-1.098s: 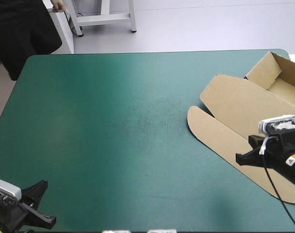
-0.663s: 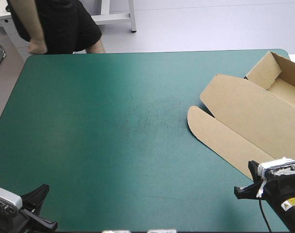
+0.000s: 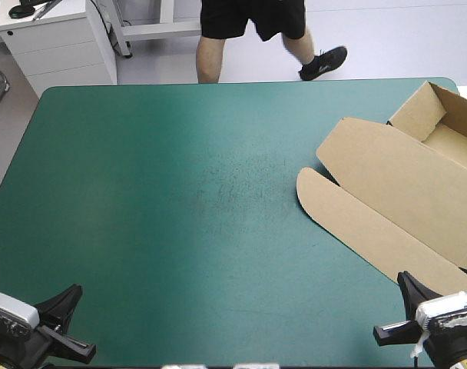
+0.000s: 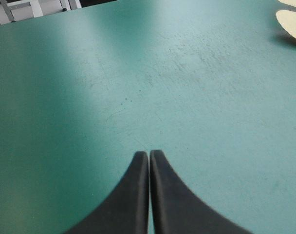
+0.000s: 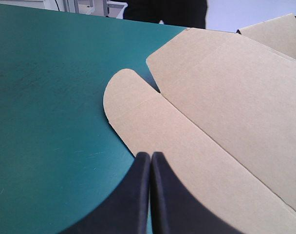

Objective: Fold the box

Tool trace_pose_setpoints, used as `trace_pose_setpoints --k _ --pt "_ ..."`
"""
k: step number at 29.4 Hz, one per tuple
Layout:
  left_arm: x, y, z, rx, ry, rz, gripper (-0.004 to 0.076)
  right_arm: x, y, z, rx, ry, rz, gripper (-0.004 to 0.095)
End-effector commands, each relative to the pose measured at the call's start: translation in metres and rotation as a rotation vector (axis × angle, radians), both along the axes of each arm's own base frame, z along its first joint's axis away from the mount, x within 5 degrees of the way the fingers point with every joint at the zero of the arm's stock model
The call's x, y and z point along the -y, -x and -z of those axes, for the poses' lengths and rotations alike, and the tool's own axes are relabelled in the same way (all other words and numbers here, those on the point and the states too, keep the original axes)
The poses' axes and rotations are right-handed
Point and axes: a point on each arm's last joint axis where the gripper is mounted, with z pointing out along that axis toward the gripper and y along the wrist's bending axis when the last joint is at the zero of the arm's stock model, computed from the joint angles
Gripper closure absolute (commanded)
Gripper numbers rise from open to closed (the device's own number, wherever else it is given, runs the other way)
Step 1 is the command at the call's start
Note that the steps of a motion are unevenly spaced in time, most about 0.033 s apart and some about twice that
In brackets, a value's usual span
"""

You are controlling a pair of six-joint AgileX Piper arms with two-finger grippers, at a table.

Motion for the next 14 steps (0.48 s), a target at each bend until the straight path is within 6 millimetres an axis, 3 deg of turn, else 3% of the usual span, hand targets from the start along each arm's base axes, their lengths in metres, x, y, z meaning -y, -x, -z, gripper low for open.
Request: trace_pose_setpoints --k 1,14 --pt "0.0020 -0.0027 -0.0132 0.090 0.043 0.012 0.0734 0.0006 -0.0010 -0.0131 0.072 -0.027 0.009 0.0928" --pt "0.0015 -0.0029 -0.0131 0.092 0.035 0.007 0.0734 0.0006 -0.0010 -0.0132 0.074 -0.027 0.009 0.0928"
